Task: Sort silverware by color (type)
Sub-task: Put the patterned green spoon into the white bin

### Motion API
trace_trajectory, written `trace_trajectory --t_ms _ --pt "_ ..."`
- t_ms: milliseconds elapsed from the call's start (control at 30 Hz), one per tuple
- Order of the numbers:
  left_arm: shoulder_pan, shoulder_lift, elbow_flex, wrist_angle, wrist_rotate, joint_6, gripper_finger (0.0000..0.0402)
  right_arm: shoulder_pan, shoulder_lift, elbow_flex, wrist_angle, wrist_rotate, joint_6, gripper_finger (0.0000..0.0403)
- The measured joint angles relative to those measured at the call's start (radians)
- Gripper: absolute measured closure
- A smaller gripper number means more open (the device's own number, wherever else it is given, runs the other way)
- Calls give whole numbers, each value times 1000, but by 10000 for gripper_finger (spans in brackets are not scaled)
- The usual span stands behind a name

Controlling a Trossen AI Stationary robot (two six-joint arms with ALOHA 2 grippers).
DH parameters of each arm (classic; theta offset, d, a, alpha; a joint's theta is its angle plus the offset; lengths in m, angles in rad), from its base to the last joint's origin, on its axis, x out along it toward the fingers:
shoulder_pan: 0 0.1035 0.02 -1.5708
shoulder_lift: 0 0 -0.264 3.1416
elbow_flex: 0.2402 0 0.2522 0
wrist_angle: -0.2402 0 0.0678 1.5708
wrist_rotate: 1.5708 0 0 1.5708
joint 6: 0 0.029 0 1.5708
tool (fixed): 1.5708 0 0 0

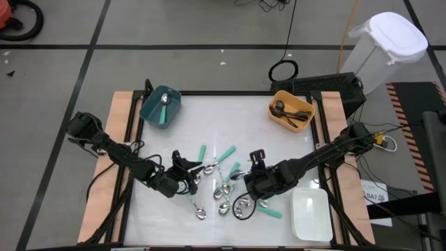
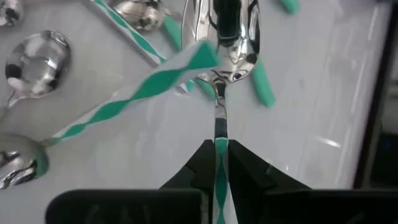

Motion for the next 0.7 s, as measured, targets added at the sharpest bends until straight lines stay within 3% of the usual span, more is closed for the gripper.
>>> trace_trajectory --t_ms 433,700 --pt "0 0 0 0 25 -8 314 11 -1 149 -402 6 243 381" --pt "-11 0 0 0 64 -12 314 93 -1 157 -510 -154 322 381"
